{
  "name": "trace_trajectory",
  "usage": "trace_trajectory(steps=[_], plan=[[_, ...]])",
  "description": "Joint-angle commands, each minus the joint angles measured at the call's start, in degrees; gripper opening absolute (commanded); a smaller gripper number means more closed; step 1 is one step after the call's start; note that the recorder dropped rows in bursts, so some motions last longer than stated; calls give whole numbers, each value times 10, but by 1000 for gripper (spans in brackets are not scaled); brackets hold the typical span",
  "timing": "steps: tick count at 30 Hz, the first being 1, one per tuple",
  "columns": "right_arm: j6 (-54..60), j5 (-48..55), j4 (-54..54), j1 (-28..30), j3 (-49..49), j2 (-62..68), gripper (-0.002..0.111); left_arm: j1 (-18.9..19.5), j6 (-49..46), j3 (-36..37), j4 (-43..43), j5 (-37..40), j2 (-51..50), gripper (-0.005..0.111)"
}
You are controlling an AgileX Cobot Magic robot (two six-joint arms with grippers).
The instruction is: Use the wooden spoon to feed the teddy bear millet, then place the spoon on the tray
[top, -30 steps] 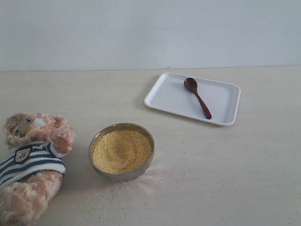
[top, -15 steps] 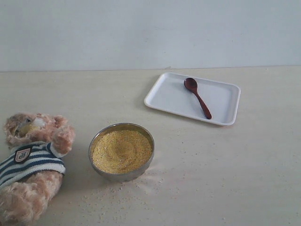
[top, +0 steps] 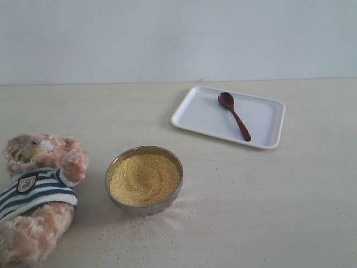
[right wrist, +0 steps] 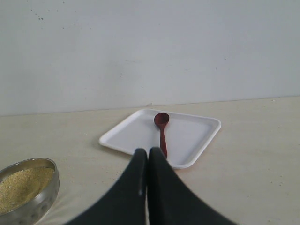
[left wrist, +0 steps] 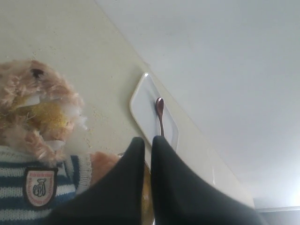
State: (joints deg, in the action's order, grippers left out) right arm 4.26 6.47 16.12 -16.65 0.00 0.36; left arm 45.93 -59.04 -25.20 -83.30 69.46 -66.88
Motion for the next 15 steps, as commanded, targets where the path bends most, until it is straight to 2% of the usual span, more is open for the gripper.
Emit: trace_trajectory(steps=[1, 4, 7, 15], plan=[[3, -2, 0, 1, 0, -4, 0, 2, 3, -2, -4, 5, 4, 5], [3, -2, 0, 1, 0, -4, 0, -3, 3, -2, -1, 5, 25, 5], [3, -2, 0, 1, 0, -4, 0, -29, 1, -2, -1, -3, 66, 5], [3, -2, 0, 1, 0, -4, 0, -179, 1, -2, -1, -116, 151, 5]])
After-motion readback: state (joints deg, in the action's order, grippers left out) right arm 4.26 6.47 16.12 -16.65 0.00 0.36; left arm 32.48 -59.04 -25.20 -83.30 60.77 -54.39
